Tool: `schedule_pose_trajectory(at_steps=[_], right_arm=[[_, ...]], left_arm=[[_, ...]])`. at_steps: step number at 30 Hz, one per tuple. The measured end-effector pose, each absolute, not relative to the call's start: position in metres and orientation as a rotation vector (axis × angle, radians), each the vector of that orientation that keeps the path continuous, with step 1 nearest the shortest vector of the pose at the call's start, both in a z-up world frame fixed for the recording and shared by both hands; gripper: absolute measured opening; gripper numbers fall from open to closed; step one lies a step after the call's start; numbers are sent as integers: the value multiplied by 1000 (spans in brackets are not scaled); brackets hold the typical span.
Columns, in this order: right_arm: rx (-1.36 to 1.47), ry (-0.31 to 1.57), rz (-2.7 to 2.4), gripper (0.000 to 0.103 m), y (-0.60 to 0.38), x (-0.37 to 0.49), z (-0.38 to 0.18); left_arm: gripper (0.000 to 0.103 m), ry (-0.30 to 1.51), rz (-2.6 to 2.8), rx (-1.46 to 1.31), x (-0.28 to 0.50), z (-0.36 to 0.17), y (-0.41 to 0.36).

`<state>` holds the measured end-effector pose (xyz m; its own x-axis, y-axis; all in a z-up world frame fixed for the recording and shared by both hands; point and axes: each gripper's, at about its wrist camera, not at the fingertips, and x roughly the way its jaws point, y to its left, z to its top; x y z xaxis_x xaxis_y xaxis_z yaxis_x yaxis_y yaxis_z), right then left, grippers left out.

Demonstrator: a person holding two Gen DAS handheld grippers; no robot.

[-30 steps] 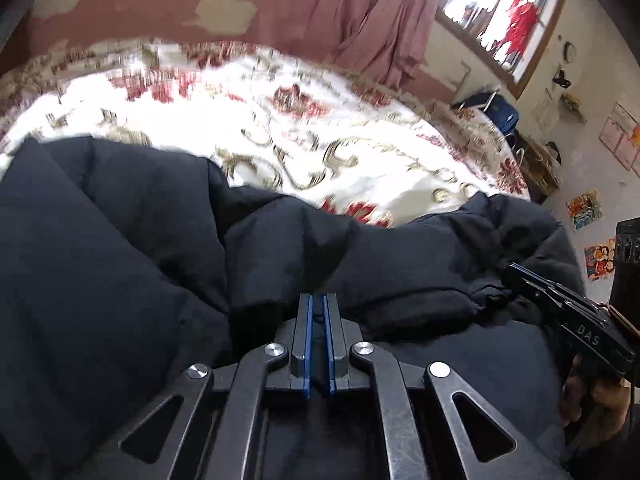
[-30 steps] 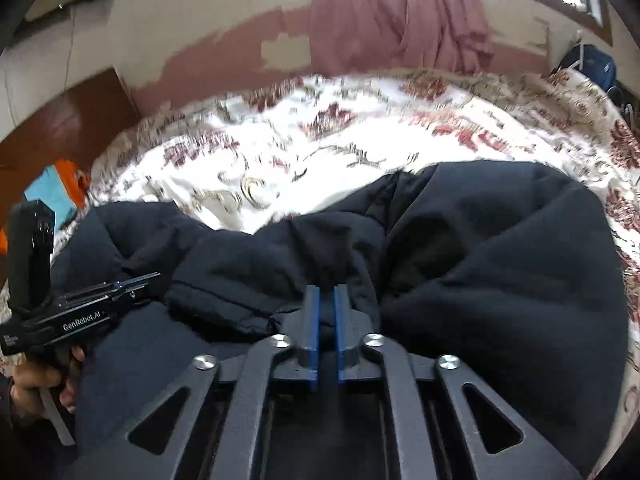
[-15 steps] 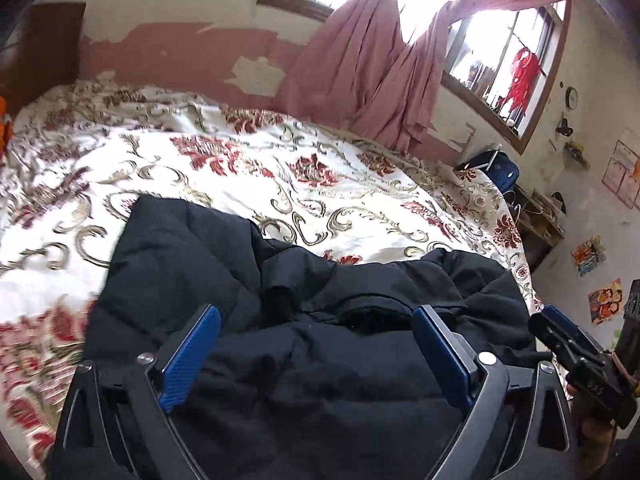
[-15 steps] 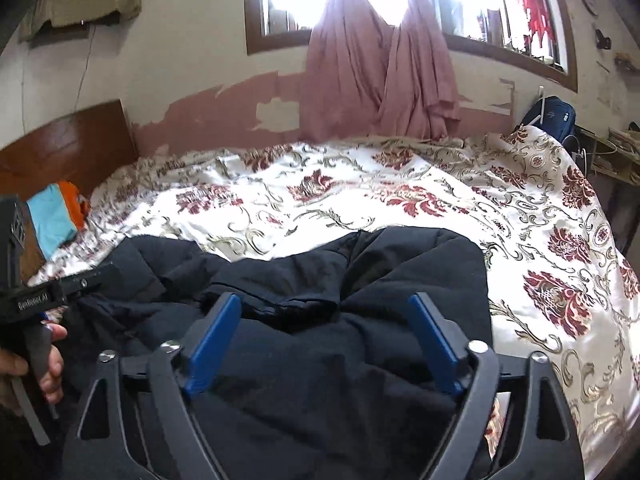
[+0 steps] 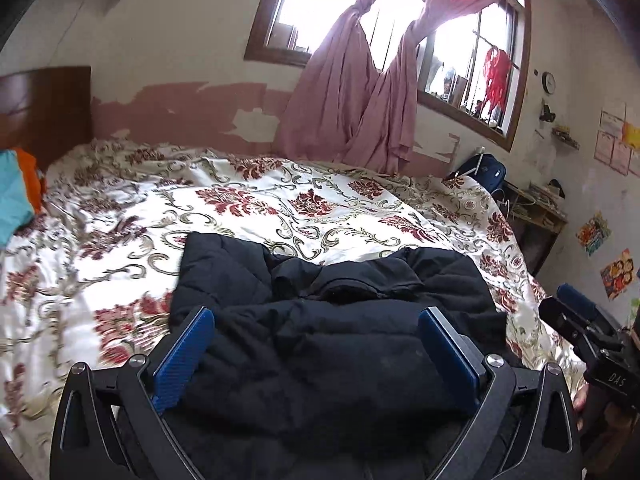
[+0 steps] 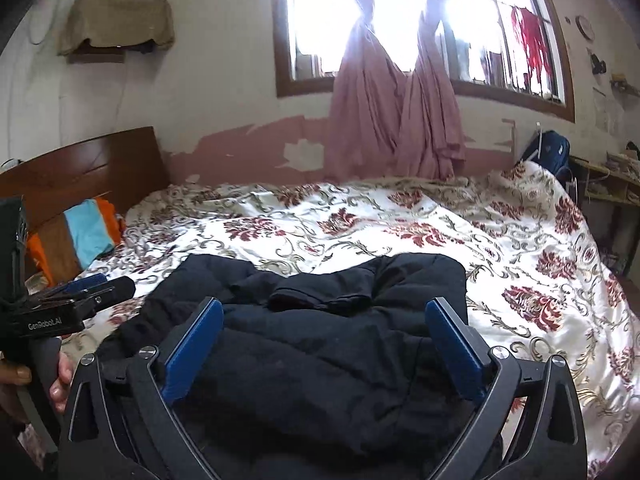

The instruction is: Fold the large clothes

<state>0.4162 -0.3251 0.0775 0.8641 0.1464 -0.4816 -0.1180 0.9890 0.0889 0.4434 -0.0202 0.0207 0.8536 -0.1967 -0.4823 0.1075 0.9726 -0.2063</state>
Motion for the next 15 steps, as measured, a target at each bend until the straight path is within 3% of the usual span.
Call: schedule_pose_trajectory(at_steps=[15], right_arm=[[76,486,171,101,-331,318,105]], left_arm=[[103,467,-74,-86,330,46,-17]])
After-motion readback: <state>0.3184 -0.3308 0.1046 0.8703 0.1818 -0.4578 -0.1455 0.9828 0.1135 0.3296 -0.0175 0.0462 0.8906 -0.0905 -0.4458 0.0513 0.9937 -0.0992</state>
